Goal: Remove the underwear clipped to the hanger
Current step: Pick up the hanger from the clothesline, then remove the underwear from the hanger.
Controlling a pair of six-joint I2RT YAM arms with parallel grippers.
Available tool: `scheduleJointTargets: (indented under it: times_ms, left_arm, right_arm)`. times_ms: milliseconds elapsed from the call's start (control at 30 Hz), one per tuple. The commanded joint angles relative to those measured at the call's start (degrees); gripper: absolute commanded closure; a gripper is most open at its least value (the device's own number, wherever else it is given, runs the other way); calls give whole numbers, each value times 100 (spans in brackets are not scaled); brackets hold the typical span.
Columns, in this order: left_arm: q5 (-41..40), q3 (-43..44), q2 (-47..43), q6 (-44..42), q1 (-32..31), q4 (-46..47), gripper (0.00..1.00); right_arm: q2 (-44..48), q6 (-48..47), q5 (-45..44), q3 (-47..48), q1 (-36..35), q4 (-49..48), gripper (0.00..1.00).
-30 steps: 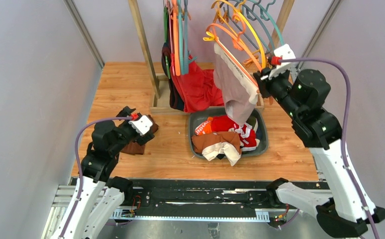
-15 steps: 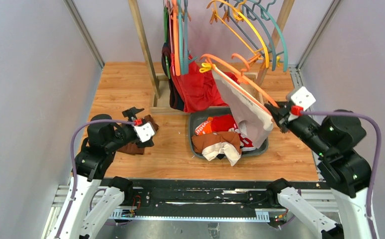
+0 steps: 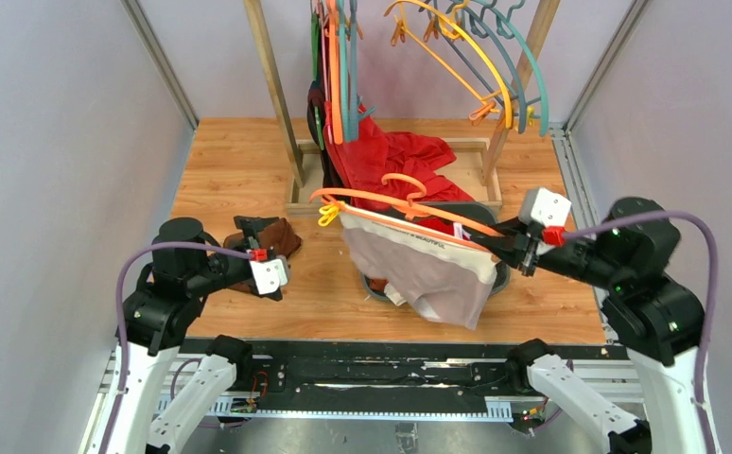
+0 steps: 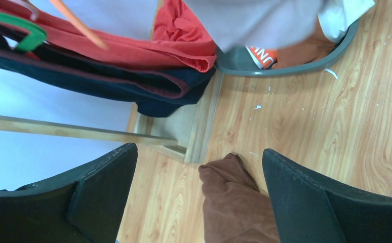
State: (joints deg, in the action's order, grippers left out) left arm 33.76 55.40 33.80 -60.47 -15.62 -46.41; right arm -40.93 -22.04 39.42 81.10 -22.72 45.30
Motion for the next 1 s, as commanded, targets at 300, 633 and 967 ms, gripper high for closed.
scheduleJointTargets:
  times_ms: [300,633,967]
  left_arm:
    - [35,1342,-35,-643,-121,-1714,2]
    - [-89,1706,118,-785,-246,-1821,5]
    - [-93,1907,368,-1300,-266,-1818,11]
  right_arm:
    - [-1310,898,1500,80,-56,-876,99]
    - [-1904,1446,1494,58,-430,-1295,99]
    - [-2356,1799,1866,67,-555,-1435,99]
